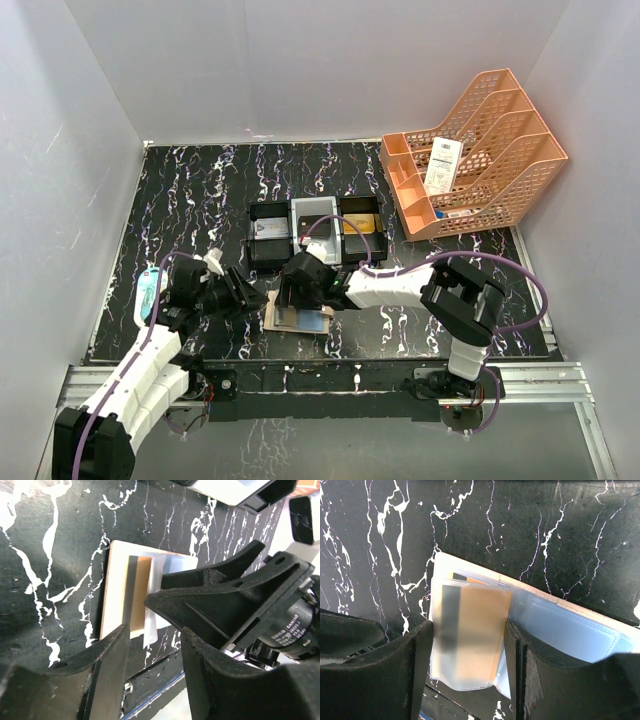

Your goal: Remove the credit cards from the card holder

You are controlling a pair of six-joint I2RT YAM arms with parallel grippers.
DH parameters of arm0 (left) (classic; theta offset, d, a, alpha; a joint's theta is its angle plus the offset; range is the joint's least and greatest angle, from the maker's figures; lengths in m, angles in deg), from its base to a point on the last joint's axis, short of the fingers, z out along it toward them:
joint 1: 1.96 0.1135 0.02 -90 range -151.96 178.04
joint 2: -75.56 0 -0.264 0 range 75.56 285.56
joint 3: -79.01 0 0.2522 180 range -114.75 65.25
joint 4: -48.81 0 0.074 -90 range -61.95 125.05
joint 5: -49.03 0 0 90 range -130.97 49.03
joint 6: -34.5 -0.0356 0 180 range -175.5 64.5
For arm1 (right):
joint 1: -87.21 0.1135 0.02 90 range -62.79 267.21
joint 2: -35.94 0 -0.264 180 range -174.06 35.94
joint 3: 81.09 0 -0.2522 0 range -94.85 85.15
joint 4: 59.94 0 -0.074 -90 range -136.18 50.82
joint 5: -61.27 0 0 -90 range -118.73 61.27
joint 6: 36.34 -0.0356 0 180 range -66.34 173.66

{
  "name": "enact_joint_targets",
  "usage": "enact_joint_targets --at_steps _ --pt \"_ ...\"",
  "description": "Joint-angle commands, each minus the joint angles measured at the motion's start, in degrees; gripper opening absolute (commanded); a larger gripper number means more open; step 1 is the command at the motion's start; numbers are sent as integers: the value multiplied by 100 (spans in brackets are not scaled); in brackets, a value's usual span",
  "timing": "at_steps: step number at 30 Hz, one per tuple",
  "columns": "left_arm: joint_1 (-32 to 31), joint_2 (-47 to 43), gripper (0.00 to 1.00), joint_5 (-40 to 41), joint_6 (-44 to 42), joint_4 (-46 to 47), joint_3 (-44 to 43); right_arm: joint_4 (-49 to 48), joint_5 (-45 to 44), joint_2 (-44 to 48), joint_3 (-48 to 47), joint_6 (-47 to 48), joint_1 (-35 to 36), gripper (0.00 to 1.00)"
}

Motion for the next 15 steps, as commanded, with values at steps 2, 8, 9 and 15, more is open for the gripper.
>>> enact_joint_targets --at_steps 2,8,9,15 --pt "-64 -263 40 -473 222 197 163 -51 282 -317 211 -111 18 51" --pt "-119 -46 30 -466 279 262 242 -34 259 -279 225 -134 3 52" --pt "-128 -16 28 -513 275 302 256 -29 260 -277 228 -135 1 52" --pt "-244 -135 36 -378 322 166 256 27 242 -273 224 -129 -17 52"
